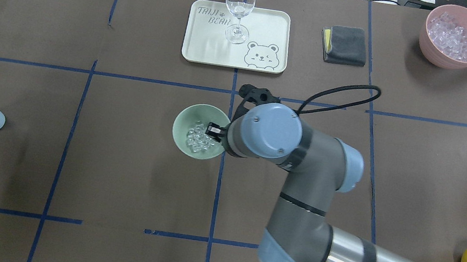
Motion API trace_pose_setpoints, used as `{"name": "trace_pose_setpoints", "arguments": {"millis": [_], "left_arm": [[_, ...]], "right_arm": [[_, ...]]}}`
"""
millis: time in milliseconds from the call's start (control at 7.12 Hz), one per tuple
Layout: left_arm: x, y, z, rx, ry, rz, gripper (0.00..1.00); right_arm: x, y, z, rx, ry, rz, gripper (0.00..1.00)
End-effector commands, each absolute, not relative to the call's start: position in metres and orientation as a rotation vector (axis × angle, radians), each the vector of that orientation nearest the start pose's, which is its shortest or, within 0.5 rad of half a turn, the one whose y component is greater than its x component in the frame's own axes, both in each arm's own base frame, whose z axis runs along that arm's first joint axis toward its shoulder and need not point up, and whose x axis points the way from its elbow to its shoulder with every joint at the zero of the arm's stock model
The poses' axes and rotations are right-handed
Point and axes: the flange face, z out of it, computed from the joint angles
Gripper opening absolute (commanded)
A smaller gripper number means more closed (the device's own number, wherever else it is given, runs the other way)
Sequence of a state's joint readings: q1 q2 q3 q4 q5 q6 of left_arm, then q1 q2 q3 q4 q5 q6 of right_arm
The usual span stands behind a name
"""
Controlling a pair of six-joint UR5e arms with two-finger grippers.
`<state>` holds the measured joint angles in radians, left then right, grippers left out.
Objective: Pour ice into bowl
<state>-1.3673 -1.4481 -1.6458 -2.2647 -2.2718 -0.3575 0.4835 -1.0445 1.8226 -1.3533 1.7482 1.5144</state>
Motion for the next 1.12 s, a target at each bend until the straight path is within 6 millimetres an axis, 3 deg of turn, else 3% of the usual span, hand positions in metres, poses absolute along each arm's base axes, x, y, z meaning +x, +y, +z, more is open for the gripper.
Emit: {"name": "trace_pose_setpoints", "arguments": {"millis": [0,140,561,702,842,982], "left_arm": [[0.027,-0.470,0.603,0.410,0.820,0.086,1.00],[0.028,-0.471,0.602,0.411,0.820,0.088,1.00],[0.028,-0.470,0.602,0.425,0.824,0.094,1.00],[0.028,-0.470,0.602,0.427,0.824,0.095,1.00],[0.027,-0.470,0.601,0.429,0.824,0.094,1.00],[0.028,-0.469,0.601,0.428,0.825,0.095,1.00]], "right_arm": [[-0.395,-0.402,0.288,0.122,-0.964,0.206,0.00],[-0.349,-0.408,0.322,0.129,-0.930,0.157,0.00],[-0.220,-0.424,0.459,0.123,-0.964,0.039,0.00],[-0.191,-0.418,0.502,0.151,-0.938,0.003,0.00],[-0.178,-0.410,0.527,0.168,-0.923,-0.023,0.00],[-0.178,-0.407,0.542,0.178,-0.936,-0.026,0.00]]}}
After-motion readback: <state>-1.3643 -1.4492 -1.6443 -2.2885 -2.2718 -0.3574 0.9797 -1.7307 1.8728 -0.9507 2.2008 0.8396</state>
